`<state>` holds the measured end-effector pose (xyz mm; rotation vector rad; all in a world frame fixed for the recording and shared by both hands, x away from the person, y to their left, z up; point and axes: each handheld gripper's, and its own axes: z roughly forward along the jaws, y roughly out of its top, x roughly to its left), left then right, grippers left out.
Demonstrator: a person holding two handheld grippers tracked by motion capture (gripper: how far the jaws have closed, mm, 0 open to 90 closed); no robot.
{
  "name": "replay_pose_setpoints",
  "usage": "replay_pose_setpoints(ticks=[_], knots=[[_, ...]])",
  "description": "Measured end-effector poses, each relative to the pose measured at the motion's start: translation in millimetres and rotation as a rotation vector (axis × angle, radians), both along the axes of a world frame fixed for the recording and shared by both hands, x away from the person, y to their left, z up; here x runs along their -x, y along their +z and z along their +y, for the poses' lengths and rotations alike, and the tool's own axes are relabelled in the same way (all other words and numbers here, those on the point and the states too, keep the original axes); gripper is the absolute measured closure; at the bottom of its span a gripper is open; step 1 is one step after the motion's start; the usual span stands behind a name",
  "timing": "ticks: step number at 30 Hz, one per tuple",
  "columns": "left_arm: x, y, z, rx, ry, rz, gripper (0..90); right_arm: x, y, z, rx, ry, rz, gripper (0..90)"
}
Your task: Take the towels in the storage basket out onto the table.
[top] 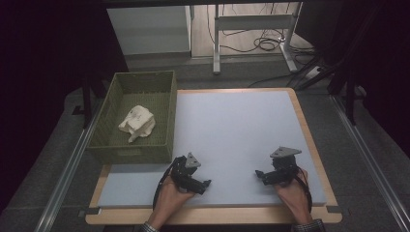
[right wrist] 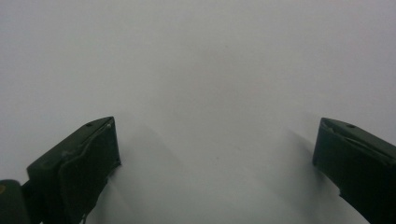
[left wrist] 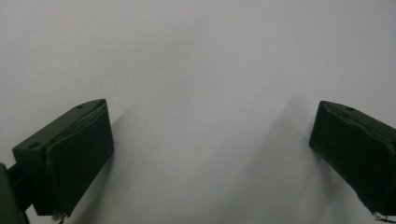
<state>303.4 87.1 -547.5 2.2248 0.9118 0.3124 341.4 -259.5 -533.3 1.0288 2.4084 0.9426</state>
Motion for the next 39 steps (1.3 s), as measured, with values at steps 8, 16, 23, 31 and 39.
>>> replay_pose_setpoints(ticks=[8,16,23,31,39], knots=[[0.0,-0.1,0.0,0.0,-0.001,0.0,0.0,5.7,0.0,5.3,-0.014,-0.077,0.013,0.8],[-0.1,-0.2,0.0,0.002,0.001,0.002,0.0,8.8,-0.6,8.4,-0.013,-0.098,0.005,0.7],[-0.1,0.0,0.0,0.001,0.001,0.004,0.0,8.8,-0.6,8.4,-0.013,-0.098,0.005,0.7],[-0.5,1.0,0.1,-0.004,-0.008,0.001,0.1,8.7,-0.6,8.2,-0.014,-0.097,0.006,0.7],[-2.0,11.2,-1.5,0.013,-0.031,0.004,1.6,8.8,-0.6,8.2,-0.014,-0.098,0.006,0.7]])
